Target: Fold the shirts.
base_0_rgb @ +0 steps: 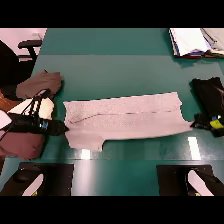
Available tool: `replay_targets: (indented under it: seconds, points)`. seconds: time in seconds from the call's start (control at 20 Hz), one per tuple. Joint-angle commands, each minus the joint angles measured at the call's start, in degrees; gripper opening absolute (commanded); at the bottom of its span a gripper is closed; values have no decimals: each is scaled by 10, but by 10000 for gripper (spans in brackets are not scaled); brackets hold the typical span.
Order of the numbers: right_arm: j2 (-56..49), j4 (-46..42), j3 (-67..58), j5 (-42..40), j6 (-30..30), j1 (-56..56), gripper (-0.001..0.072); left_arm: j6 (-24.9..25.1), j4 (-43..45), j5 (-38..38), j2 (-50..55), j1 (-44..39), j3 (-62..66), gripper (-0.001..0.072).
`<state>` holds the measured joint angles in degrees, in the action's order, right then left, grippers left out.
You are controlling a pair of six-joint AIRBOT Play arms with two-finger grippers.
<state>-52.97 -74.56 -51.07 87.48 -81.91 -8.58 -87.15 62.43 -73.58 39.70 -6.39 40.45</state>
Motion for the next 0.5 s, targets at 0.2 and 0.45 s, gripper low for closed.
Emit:
replay_targets:
  seconds: [0.2,0.45]
  points:
    - [-244,0,-210,-51,-2,71,13,43,32,207,221,0,102,21]
    - [-362,21,-308,-54,-2,74,13,51,32,286,322,0,155,21]
